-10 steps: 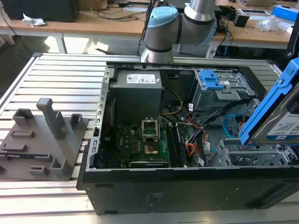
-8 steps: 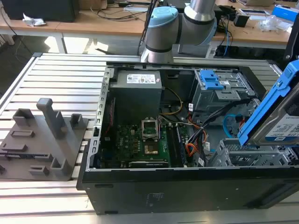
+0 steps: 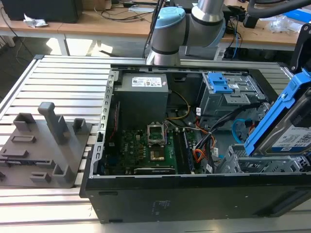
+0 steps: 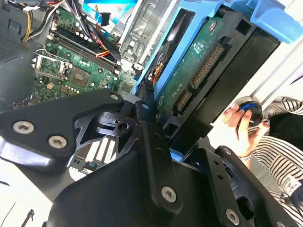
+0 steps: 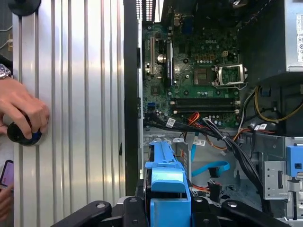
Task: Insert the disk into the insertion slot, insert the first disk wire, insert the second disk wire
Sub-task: 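Insert the disk into the insertion slot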
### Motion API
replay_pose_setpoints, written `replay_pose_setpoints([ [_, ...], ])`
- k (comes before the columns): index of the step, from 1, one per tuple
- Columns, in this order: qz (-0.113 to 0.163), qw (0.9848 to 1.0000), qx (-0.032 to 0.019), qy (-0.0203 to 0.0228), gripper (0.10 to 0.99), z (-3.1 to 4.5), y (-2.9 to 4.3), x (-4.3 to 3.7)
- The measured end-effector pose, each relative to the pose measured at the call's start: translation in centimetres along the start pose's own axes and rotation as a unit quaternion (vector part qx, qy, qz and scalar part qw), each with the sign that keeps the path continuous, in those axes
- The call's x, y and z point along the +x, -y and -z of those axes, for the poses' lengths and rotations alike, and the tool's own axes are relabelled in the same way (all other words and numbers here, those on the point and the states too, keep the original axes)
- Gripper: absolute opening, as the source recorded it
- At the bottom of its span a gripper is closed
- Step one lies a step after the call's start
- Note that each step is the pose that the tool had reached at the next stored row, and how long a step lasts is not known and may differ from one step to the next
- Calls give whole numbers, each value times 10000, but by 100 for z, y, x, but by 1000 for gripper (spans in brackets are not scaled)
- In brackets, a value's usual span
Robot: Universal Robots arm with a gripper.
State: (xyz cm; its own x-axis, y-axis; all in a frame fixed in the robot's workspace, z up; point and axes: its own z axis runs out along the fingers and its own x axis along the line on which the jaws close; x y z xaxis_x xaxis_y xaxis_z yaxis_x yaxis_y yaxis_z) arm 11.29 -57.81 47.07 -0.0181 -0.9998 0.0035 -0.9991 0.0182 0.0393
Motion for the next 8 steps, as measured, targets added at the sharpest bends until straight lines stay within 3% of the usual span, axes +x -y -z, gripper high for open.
replay_pose_setpoints([
  [8, 0, 10000, 0, 0, 361, -105, 4, 0],
])
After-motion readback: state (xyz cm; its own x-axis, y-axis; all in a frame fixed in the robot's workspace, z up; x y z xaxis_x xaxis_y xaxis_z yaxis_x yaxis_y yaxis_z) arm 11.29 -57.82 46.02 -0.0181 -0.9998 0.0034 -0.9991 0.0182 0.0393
